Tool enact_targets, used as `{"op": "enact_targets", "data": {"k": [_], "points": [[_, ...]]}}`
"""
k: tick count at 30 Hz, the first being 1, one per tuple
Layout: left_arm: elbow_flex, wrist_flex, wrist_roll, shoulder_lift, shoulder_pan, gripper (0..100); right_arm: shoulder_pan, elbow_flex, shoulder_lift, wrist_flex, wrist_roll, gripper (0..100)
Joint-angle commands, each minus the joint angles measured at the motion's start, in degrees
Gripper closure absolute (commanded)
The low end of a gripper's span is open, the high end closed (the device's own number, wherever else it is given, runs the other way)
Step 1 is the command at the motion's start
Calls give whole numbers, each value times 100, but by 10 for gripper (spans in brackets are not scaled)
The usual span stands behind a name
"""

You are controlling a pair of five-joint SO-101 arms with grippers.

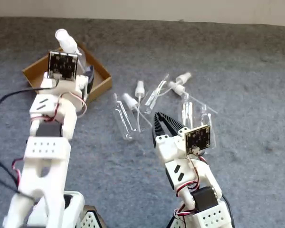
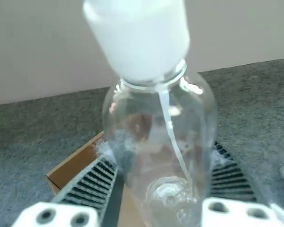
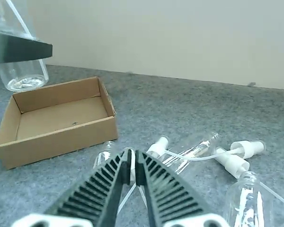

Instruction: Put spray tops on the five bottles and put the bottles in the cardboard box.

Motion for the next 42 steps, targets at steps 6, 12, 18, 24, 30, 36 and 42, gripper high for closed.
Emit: {"op": "enact_targets", "data": {"k": [6, 12, 18, 24, 30, 36, 42], "points": [[-1648, -905, -53, 2343, -470, 896, 40, 576, -110, -13, 26, 987], [-2457, -2004, -53, 3881, -505, 896, 40, 576, -110, -13, 26, 987], [-3336, -2505, -44, 5262, -558, 896, 40, 576, -110, -13, 26, 987], [-4233, -2857, 290, 6448, -778, 896, 40, 576, -110, -13, 26, 987], [-5200, -2848, 897, 7319, -919, 896, 40, 576, -110, -13, 26, 987], [-5736, -2848, 897, 7899, -892, 895, 40, 576, -110, -13, 44, 987], [-6264, -2075, 897, 8198, -884, 891, 40, 576, -110, -13, 44, 987]]}}
